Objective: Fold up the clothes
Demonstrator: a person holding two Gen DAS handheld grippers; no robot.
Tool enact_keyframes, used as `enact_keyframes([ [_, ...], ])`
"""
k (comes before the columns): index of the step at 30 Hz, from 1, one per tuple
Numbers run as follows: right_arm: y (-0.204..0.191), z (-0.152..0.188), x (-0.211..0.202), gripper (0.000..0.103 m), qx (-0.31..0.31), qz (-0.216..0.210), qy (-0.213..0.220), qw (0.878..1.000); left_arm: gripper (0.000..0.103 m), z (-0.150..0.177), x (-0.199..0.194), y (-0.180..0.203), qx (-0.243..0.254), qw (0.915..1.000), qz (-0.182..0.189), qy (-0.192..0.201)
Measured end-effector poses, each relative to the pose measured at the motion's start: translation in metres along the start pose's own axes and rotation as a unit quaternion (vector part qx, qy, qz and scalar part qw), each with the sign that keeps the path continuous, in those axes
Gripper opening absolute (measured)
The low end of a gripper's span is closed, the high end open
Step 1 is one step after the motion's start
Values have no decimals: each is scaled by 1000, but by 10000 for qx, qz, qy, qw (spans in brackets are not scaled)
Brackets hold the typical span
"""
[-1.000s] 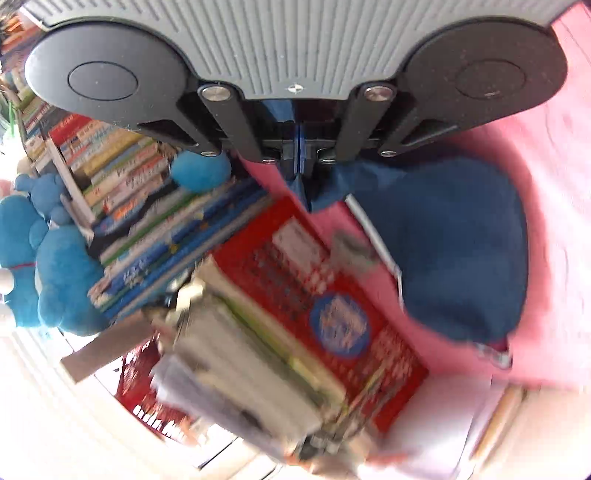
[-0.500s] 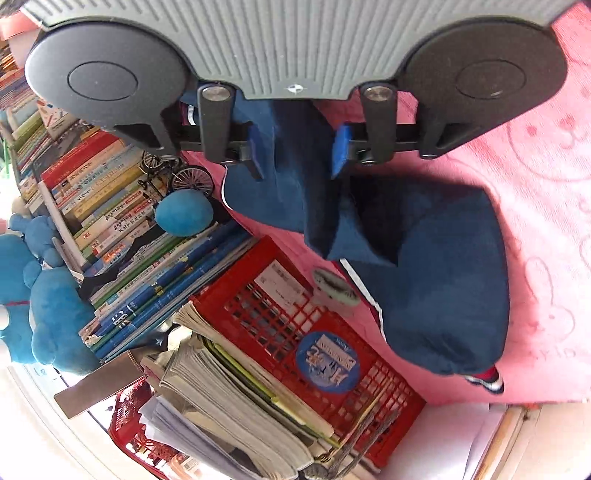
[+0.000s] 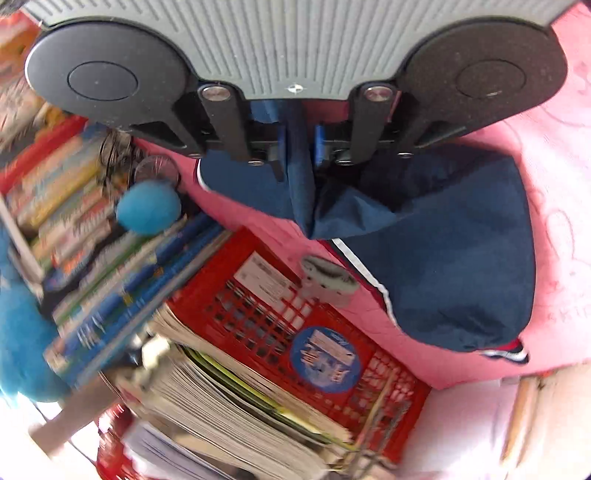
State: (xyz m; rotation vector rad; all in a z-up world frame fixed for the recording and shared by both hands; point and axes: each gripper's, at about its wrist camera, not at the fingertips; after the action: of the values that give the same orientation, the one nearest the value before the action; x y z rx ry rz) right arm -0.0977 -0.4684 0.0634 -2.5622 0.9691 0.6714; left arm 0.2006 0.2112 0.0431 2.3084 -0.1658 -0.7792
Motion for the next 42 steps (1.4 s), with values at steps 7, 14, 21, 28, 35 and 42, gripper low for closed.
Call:
enact_keyframes([
  [7,7,42,-66,63,-1028,-449,10,9937,55,33,-66,20,1639,9862,170,-162],
  [14,-34,102,-185,78,-2686,-935,313,9582,73,88,-156,36,2945,9522,727,-362],
  [21,-82,157,-287,93,-4059,-1906,619,8917,77,178,-250,28,4031,9023,1164,-995],
  [28,-143,245,-330,94,-5219,-2599,294,8119,83,253,-290,12,4673,8520,1524,-1802],
  [35,-198,328,-337,94,-6123,-2566,887,7425,83,298,-276,6,5249,8375,918,-1212],
  [42,-197,278,-347,95,-5122,-1958,1587,8210,83,278,-281,17,4615,8807,978,-426],
])
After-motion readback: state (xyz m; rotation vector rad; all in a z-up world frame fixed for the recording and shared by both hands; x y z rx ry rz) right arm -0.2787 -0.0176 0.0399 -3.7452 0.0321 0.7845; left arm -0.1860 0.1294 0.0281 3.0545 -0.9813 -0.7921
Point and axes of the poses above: each gripper's, at about its wrist camera, not at the fingertips, and x roughly the way its jaws point, y to its right, z to its underside, and after that the axes turned 11 degrees about -x, right-handed
